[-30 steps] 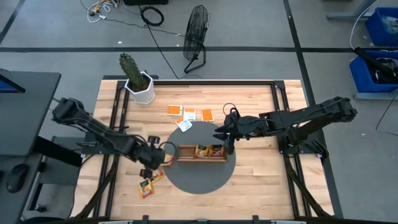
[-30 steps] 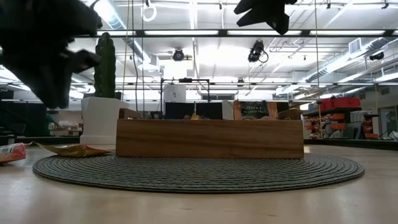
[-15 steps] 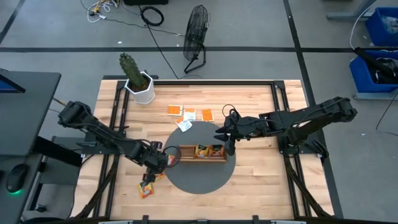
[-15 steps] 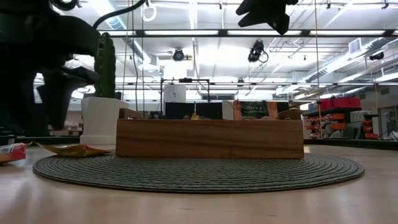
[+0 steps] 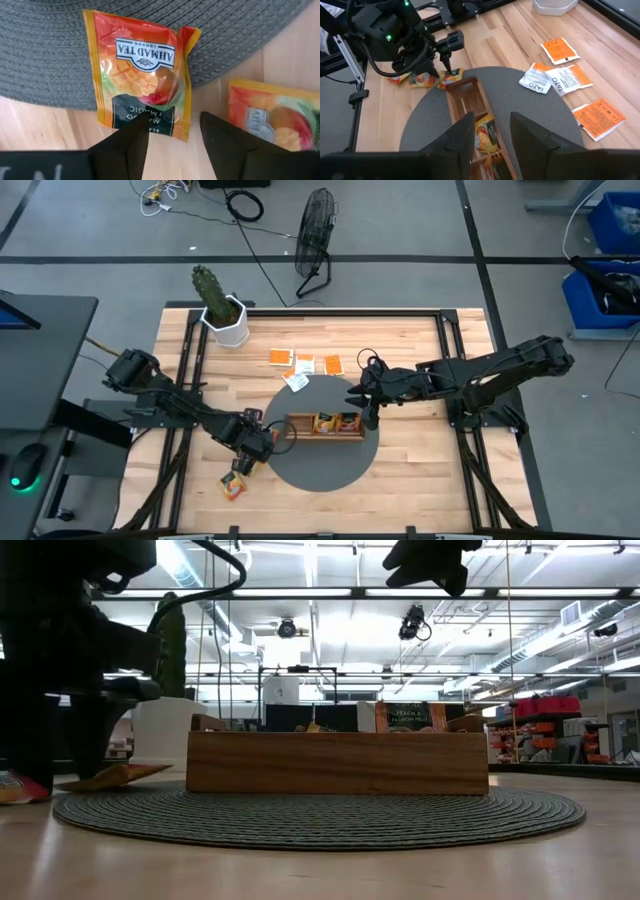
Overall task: Pick & Place Tea
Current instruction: Put the yellow tea bag into the middle section of the wooden organizer
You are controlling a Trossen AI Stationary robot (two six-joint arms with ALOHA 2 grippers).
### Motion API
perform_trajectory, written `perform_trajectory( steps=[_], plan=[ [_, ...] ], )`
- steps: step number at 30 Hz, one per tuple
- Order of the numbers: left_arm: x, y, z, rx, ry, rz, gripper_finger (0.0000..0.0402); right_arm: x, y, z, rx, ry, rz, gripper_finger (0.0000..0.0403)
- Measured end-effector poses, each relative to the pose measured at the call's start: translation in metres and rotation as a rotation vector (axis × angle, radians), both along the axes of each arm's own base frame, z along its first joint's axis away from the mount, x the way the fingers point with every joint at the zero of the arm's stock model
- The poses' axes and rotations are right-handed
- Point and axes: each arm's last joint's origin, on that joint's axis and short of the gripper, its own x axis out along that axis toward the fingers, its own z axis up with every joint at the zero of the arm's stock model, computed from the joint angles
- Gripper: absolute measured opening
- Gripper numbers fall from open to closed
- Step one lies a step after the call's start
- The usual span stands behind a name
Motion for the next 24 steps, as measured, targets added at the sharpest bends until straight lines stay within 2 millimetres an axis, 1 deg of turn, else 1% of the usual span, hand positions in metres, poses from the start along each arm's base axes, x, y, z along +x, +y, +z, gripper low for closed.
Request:
perform_trajectory(
  steps=[5,9,12,16,17,22,24],
  plan=[
    [0.0006,-0.0002,-0.0004,-0.002,-0.002,-0.002,0.0165,-0.0001,0.0000,-0.0001,0.000,0.001,0.000,0.0132],
    [0.0006,-0.0004,-0.0007,-0.006,-0.002,0.001,0.0135,-0.0001,0.0000,-0.0001,0.000,0.001,0.000,0.0132],
    [0.0005,-0.0006,-0.0009,-0.014,-0.001,0.014,0.0094,-0.0001,0.0000,-0.0001,0.000,0.001,0.000,0.0132],
    [0.0002,-0.0013,-0.0012,-0.037,0.010,0.023,0.0022,-0.0001,0.0000,-0.0001,0.001,0.001,0.000,0.0132],
    [0.0001,-0.0013,-0.0013,-0.041,0.013,0.023,0.0012,-0.0001,0.0000,-0.0001,0.001,0.001,0.000,0.0132],
    [0.0007,-0.0013,0.0002,-0.033,0.021,0.034,0.0003,-0.0001,0.0000,-0.0002,0.000,0.001,0.000,0.0132],
    [0.0007,-0.0005,0.0026,-0.002,0.031,0.049,0.0003,-0.0001,0.0000,-0.0002,0.000,0.002,0.000,0.0132]
  ],
)
